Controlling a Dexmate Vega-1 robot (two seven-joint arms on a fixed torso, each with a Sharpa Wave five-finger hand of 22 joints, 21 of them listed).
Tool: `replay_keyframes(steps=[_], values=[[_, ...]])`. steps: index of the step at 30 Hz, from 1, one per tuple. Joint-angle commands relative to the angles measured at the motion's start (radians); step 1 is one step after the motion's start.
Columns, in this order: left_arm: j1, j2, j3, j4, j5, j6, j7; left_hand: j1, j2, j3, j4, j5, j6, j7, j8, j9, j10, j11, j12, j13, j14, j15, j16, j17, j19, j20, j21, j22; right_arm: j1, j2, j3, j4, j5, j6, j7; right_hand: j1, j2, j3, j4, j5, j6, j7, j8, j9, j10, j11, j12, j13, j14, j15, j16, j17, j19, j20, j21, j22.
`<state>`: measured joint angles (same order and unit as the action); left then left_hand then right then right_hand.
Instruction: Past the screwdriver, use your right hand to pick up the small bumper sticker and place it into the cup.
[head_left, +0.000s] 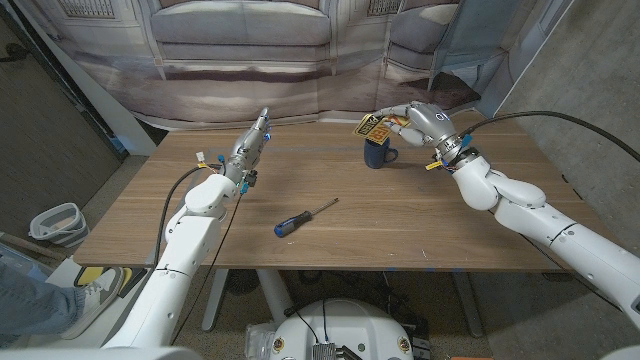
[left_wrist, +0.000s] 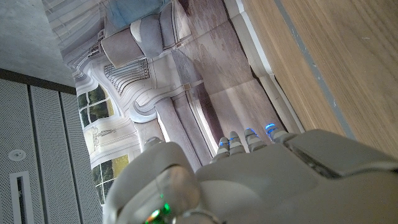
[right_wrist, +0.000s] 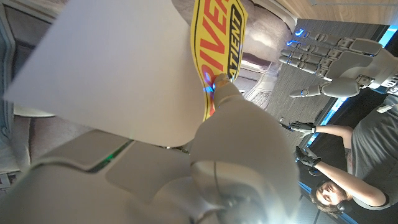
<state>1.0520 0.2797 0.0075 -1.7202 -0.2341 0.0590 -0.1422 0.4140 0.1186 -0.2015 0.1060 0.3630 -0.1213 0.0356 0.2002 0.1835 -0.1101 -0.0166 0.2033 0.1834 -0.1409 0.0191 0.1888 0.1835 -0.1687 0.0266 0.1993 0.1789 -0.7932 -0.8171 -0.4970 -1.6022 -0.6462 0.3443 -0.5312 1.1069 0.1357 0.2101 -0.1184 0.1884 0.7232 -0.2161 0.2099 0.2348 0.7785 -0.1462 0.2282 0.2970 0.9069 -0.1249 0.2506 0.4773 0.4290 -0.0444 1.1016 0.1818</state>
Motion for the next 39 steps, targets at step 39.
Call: replay_keyframes(steps=[39], values=[[0.014,-0.007,-0.008,-0.005,0.001,0.003,0.007,0.015,0.008,-0.012,0.002,-0.004,-0.003,-0.002,-0.003,0.004,-0.009,0.001,-0.001,0.006,-0.010,0.000,0.000,0.002,-0.018,0.009,0.000,0.004,0.160,0.091,-0.105,0.146,0.006,0.054,0.040,-0.049,-0.007,0.005,0.012,-0.002,-0.022,0.003,-0.005,0.002,-0.035,0.023,-0.002,-0.004,-0.093,-0.099,-0.050,-0.039,-0.034,-0.148,-0.051,-0.011]])
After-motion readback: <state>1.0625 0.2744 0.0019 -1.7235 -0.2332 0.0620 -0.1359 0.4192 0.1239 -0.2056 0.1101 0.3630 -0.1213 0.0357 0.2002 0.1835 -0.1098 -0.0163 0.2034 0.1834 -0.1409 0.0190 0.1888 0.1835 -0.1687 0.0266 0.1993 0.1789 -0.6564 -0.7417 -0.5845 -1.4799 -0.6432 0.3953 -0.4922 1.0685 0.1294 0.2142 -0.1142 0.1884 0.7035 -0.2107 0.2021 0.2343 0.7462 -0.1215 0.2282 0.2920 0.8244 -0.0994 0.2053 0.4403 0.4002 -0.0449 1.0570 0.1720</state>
